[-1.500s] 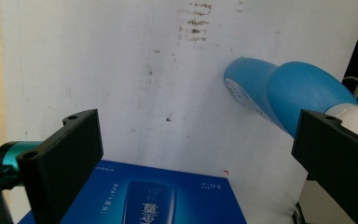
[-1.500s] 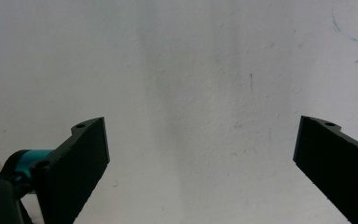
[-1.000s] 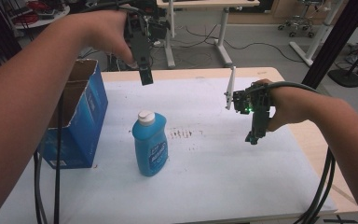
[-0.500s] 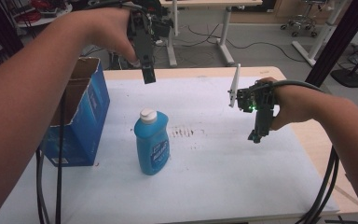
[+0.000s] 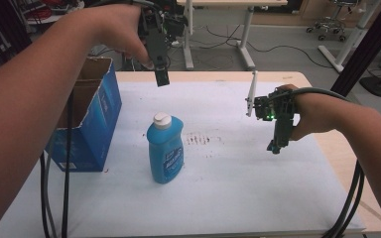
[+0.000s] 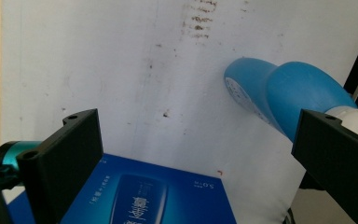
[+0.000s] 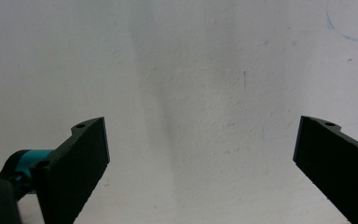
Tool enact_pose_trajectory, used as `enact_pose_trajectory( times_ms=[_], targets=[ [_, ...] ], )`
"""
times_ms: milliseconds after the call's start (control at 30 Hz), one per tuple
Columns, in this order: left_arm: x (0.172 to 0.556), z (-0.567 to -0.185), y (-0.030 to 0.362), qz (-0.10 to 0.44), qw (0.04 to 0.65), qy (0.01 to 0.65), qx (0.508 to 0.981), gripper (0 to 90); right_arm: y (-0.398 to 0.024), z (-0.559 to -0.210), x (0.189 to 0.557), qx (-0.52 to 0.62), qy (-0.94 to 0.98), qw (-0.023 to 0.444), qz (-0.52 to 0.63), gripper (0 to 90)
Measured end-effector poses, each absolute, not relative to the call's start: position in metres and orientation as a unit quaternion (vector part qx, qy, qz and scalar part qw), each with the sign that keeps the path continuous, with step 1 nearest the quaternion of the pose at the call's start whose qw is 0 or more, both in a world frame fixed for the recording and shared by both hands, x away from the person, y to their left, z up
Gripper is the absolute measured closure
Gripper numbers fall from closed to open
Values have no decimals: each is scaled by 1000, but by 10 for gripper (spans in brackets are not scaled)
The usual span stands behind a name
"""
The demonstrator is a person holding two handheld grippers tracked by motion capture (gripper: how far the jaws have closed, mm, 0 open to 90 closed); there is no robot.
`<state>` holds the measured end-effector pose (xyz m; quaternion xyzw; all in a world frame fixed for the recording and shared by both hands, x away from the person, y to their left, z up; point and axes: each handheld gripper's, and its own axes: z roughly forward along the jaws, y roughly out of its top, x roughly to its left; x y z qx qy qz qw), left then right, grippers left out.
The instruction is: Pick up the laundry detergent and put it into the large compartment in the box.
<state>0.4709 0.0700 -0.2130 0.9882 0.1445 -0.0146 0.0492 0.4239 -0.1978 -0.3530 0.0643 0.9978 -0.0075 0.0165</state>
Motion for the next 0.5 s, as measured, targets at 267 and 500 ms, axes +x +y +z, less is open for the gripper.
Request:
enact_pose_trajectory(
  times_ms=[267,500],
  targets=[
    [452,-201,78,-26,59,207,976,18,-196,-348,420,59,998,20,-6,24],
    [431,-191,80,-37,61,255,964,18,-194,-341,414,56,998,29,-6,24]
  ],
)
